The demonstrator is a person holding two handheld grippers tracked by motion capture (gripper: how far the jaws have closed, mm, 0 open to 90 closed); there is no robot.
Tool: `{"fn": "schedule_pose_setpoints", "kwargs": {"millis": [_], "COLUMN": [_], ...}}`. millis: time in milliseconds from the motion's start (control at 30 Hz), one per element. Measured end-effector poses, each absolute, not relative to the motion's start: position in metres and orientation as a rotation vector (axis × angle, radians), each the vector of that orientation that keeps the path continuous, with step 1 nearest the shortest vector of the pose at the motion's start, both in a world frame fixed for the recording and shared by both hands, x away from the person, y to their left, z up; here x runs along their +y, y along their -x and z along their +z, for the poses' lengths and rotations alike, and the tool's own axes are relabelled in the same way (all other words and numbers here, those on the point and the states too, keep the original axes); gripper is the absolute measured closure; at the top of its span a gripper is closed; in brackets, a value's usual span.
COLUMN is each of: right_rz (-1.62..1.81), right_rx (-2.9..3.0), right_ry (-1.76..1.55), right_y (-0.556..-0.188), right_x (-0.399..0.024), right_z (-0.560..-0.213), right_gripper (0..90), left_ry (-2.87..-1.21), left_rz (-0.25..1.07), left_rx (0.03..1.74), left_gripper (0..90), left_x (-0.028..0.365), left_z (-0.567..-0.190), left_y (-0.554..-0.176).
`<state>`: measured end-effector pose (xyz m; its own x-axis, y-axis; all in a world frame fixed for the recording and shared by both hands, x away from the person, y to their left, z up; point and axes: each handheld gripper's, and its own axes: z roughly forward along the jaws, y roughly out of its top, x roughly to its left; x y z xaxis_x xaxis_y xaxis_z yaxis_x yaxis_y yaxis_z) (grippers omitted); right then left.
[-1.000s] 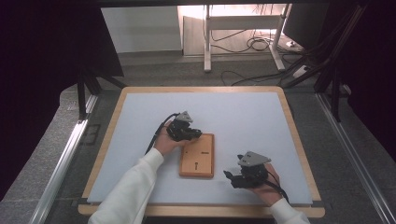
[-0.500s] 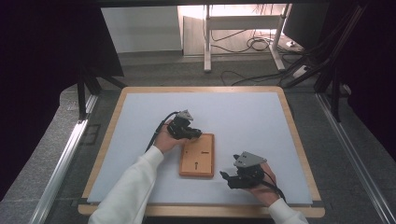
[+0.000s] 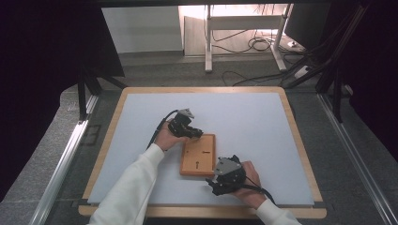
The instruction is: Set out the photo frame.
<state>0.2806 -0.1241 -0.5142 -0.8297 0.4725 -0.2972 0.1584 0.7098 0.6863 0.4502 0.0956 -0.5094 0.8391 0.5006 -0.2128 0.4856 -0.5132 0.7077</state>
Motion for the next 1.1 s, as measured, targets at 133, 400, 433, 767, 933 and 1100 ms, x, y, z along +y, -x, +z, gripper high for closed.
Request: {"fn": "schedule_pose_setpoints", "kwargs": {"millis": [133,400,433,767,933,1100], "right_rz": [0.862,0.802,0.802,0.745,0.719,0.704], "right_rx": [2.452,2.415,2.415,2.350,2.310,2.278], "right_ry": [-0.440,-0.401,-0.401,-0.339,-0.292,-0.251], "right_y": [-0.282,-0.285,-0.285,-0.283,-0.278,-0.274], "right_x": [-0.109,-0.096,-0.096,-0.089,-0.087,-0.086], "right_z": [-0.521,-0.524,-0.524,-0.527,-0.527,-0.526], "right_gripper": [14.5,14.8,14.8,16.2,19.3,24.4], "left_ry": [-2.198,-2.192,-2.193,-2.198,-2.197,-2.198], "left_rz": [0.009,-0.013,-0.013,-0.019,-0.014,-0.004], "left_rx": [0.719,0.728,0.728,0.734,0.738,0.740], "left_gripper": [83.9,83.8,83.8,83.9,83.9,83.9], "left_x": [0.096,0.097,0.097,0.096,0.096,0.096], "left_z": [-0.509,-0.509,-0.509,-0.508,-0.508,-0.508], "left_y": [-0.452,-0.454,-0.454,-0.455,-0.455,-0.454]}}
